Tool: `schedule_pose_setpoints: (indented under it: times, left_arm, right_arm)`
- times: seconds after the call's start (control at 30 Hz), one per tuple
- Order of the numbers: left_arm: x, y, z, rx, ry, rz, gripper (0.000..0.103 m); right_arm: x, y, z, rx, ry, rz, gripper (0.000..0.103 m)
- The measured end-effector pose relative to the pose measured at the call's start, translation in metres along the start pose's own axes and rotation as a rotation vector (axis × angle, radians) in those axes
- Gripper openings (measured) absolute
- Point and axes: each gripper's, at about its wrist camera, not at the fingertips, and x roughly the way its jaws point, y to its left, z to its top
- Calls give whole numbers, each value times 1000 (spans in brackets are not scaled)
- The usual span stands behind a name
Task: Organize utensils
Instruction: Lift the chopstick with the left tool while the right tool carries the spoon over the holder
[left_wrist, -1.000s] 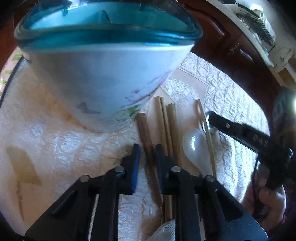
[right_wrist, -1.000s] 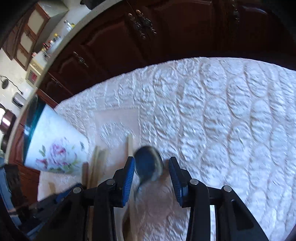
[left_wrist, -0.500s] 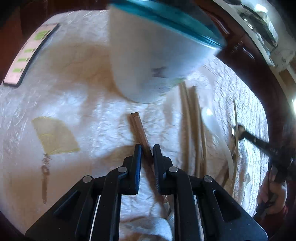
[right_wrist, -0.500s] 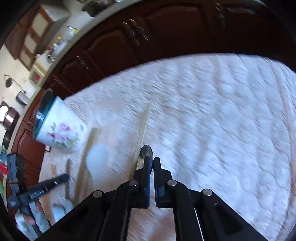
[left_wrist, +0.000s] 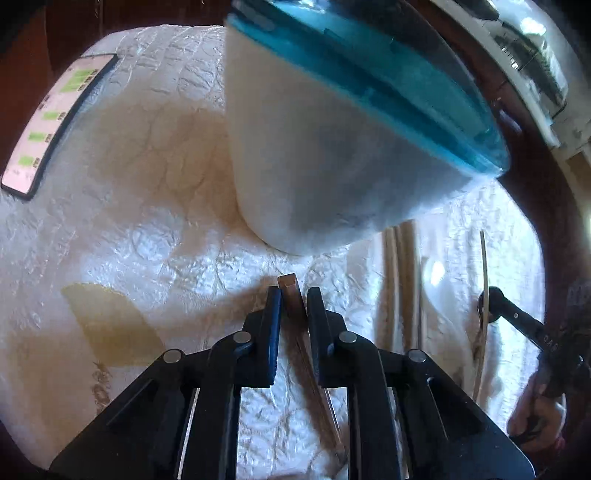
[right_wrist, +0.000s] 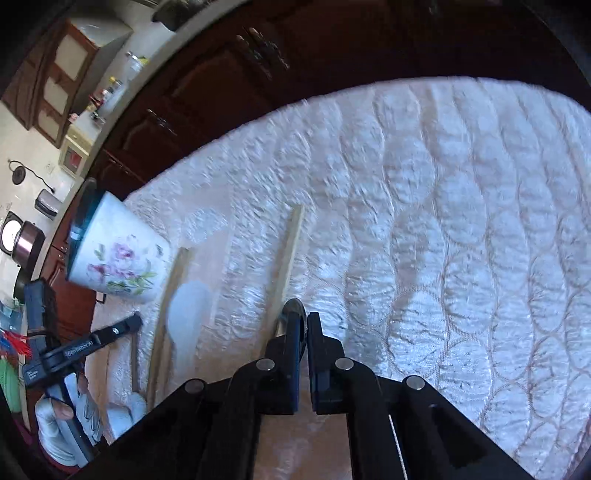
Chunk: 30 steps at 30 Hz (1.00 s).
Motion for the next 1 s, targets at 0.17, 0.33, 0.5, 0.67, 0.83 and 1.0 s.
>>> schedule_pose_setpoints:
  times: [0.17, 0.33, 0.5, 0.67, 0.83, 1.0]
  left_arm:
    - [-59, 21, 2, -9, -89, -82, 12]
    - [-129, 21, 8, 34, -192, -130, 10]
    - [-180, 10, 7, 102, -280, -132, 9]
    - [-218, 13, 13, 128, -345, -134, 9]
    - [-252, 11, 35, 145, -398, -157, 9]
    - [-270, 2, 62, 167, -446, -151, 9]
  right_arm:
    - [-49, 31, 6, -124, -138, -104, 2]
    - [-94, 75, 10, -286, -265, -229, 2]
    - [-114, 100, 9, -351, -288, -232, 2]
    - [-120, 120, 7, -376, -309, -243, 2]
    - [-131, 145, 27, -335, -368, -148, 2]
    - [-130, 189, 59, -333, -437, -68, 2]
